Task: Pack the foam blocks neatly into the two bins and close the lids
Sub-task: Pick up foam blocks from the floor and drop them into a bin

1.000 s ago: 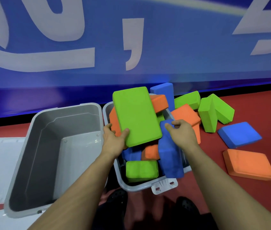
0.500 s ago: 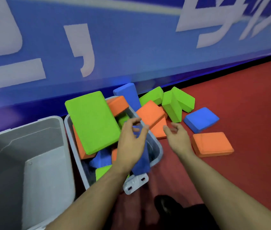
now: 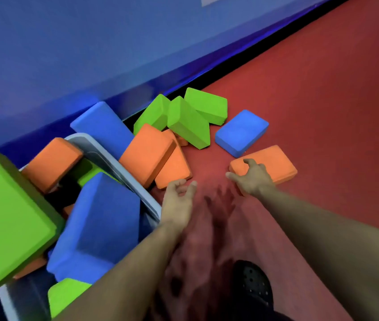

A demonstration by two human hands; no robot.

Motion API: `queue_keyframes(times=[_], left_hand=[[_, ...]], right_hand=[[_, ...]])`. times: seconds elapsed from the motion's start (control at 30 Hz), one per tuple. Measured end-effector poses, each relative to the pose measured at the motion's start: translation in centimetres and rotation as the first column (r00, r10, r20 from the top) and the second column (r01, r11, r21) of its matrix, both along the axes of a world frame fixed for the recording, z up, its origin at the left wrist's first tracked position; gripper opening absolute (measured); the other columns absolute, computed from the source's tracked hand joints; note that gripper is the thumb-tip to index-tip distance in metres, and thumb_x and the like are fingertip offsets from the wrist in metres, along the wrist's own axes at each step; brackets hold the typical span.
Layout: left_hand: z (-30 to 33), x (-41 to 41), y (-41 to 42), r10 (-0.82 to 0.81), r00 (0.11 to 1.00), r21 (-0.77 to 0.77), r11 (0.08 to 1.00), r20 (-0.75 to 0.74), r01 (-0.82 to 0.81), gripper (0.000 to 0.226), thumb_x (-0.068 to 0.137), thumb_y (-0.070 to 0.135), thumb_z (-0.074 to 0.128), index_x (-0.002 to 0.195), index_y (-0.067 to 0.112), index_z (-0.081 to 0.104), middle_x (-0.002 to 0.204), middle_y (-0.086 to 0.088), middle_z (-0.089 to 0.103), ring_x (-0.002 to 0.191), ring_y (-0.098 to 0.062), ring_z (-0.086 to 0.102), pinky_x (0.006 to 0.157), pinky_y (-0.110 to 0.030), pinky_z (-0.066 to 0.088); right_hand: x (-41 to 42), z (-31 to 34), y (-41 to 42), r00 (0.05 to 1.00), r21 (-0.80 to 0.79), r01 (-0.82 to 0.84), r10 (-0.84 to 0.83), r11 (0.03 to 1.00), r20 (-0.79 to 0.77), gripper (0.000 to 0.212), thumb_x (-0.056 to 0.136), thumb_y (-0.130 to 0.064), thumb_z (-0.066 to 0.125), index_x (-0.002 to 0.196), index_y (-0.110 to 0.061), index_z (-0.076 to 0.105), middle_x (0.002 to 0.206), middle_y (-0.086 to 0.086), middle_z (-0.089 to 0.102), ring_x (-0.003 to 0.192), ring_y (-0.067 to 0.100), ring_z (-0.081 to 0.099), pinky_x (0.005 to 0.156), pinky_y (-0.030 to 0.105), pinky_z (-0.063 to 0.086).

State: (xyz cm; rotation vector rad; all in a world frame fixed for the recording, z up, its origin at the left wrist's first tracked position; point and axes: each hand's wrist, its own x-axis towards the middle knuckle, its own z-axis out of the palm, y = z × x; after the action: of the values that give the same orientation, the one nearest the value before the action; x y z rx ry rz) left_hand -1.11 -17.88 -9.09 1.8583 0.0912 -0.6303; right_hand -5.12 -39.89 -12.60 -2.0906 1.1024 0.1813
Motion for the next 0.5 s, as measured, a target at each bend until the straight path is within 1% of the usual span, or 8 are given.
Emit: queue_keyframes(times=[0.1, 0.17, 0.27, 0.33, 0.4, 0.43, 0.47, 0.5], left_hand=[[-3.2, 1.3, -3.2, -0.006, 0.998, -0.007, 1.000, -0.055, 0.006, 0.047, 0.096, 0.045, 0.065, 0.134, 0.018, 0.054, 0.122, 0.001, 0.065, 0.111, -0.016, 0.064, 0.105, -0.038, 0.050], [-5.7, 1.6, -5.1, 0.005, 0.995, -0.012, 1.000, -0.097, -0.006, 0.050, 0.093, 0.048, 0.068, 0.131, 0.019, 0.056, 0.122, 0.000, 0.065, 0.114, -0.018, 0.064, 0.108, -0.042, 0.049], [-9.4, 1.9, -7.7, 0.028, 0.989, -0.006, 1.000, -0.147, -0.029, 0.065, 0.069, 0.067, 0.069, 0.119, 0.025, 0.059, 0.116, 0.002, 0.067, 0.111, -0.021, 0.066, 0.106, -0.049, 0.051], [-12.1, 2.1, -8.9, 0.072, 0.976, -0.029, 0.996, -0.204, -0.080, 0.067, 0.059, 0.071, 0.071, 0.109, 0.027, 0.061, 0.102, 0.002, 0.068, 0.099, -0.022, 0.066, 0.100, -0.051, 0.054], [-14.0, 2.5, -9.5, 0.075, 0.973, -0.071, 0.993, -0.220, -0.092, 0.063, 0.059, 0.070, 0.073, 0.101, 0.024, 0.061, 0.085, 0.002, 0.063, 0.085, -0.023, 0.058, 0.085, -0.045, 0.052], [-14.8, 2.7, -9.6, 0.072, 0.974, -0.076, 0.993, -0.214, -0.090, 0.063, 0.061, 0.070, 0.073, 0.100, 0.022, 0.062, 0.082, 0.001, 0.061, 0.081, -0.022, 0.056, 0.079, -0.044, 0.049], [-15.6, 2.9, -9.7, 0.078, 0.972, -0.061, 0.994, -0.221, -0.094, 0.064, 0.062, 0.070, 0.071, 0.102, 0.021, 0.063, 0.083, 0.000, 0.062, 0.079, -0.020, 0.056, 0.076, -0.043, 0.048], [-16.1, 3.0, -9.8, 0.082, 0.971, -0.043, 0.995, -0.224, -0.094, 0.067, 0.061, 0.071, 0.069, 0.107, 0.022, 0.064, 0.087, -0.003, 0.066, 0.080, -0.019, 0.058, 0.077, -0.044, 0.050]], right_hand=[[1.3, -4.1, -1.6, 0.993, 0.045, 0.105, -0.103, 0.993, -0.055, 0.098, 0.073, -0.070, 0.074, 0.151, -0.024, 0.036, 0.147, 0.015, 0.036, 0.131, 0.040, 0.049, 0.111, 0.048, 0.041], [1.8, -7.1, -2.8, 0.980, 0.086, 0.192, -0.186, 0.978, -0.075, 0.102, 0.073, -0.069, 0.074, 0.152, -0.022, 0.033, 0.150, 0.016, 0.030, 0.135, 0.039, 0.045, 0.113, 0.048, 0.038], [2.2, -10.5, -5.4, 0.961, 0.017, 0.265, -0.262, 0.964, -0.088, 0.103, 0.073, -0.066, 0.077, 0.155, -0.025, 0.029, 0.159, 0.016, 0.017, 0.146, 0.041, 0.026, 0.118, 0.050, 0.030], [2.6, -12.2, -7.9, 0.958, -0.081, 0.268, -0.274, 0.960, -0.087, 0.108, 0.070, -0.067, 0.079, 0.155, -0.029, 0.025, 0.165, 0.016, 0.006, 0.152, 0.040, 0.011, 0.121, 0.054, 0.022], [3.0, -13.6, -11.1, 0.952, -0.171, 0.269, -0.289, 0.948, -0.105, 0.120, 0.062, -0.074, 0.079, 0.157, -0.031, 0.019, 0.168, 0.016, -0.001, 0.155, 0.036, 0.001, 0.124, 0.055, 0.013], [3.1, -14.2, -12.8, 0.946, -0.196, 0.271, -0.298, 0.942, -0.126, 0.128, 0.058, -0.078, 0.079, 0.159, -0.031, 0.014, 0.169, 0.016, -0.003, 0.156, 0.033, -0.002, 0.125, 0.054, 0.007], [3.1, -14.8, -14.4, 0.939, -0.201, 0.273, -0.306, 0.941, -0.156, 0.137, 0.054, -0.080, 0.079, 0.160, -0.030, 0.008, 0.169, 0.016, -0.004, 0.156, 0.032, -0.003, 0.125, 0.053, 0.003], [3.2, -15.3, -15.7, 0.930, -0.193, 0.279, -0.315, 0.941, -0.189, 0.144, 0.051, -0.082, 0.079, 0.161, -0.029, 0.003, 0.169, 0.016, -0.002, 0.157, 0.031, -0.002, 0.125, 0.052, 0.001]])
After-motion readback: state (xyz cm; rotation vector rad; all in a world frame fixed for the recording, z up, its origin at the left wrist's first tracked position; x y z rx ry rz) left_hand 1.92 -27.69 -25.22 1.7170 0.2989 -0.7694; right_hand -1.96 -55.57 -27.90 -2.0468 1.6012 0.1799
